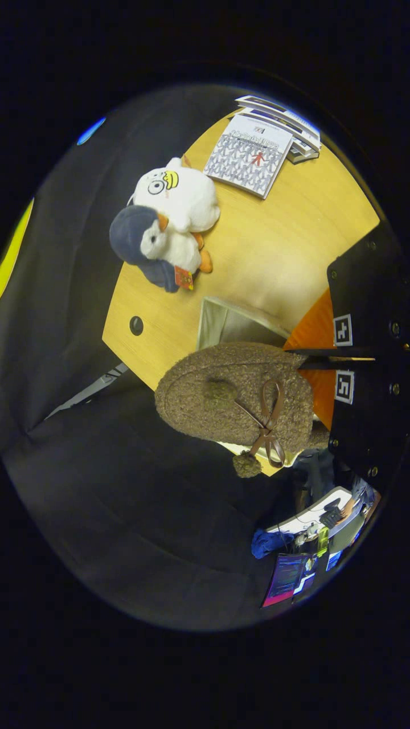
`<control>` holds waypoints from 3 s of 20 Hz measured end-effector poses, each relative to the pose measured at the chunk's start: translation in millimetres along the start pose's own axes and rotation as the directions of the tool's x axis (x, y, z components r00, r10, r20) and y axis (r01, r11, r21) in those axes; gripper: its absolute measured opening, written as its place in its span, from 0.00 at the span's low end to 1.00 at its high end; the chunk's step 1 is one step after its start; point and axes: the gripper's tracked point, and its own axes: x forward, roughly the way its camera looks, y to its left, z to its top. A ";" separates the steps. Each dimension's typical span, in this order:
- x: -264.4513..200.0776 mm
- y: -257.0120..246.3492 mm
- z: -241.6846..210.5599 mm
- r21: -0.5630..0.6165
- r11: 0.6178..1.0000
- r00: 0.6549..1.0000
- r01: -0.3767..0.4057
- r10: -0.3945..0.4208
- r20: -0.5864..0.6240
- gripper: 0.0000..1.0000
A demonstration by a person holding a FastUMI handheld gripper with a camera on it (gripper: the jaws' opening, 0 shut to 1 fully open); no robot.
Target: Open the storage box then place both shoes into the box .Put the left shoe in first, then the right shoe, with the right side of both shoes facing outward in a uniform manner.
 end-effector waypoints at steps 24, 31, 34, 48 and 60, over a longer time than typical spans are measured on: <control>111.8 30.4 -4.6 -0.044 0.999 0.986 0.033 -0.039 -0.162 0.06; 52.3 31.2 10.2 -0.044 0.999 0.998 0.009 -0.006 0.065 0.76; 6.5 10.9 0.6 0.021 0.999 0.976 0.035 -0.039 0.212 0.77; -238.1 -130.5 -70.7 0.403 0.861 0.426 0.311 -0.505 0.751 0.76; -338.0 -120.6 -94.3 0.522 0.770 0.105 0.367 -0.592 0.799 0.99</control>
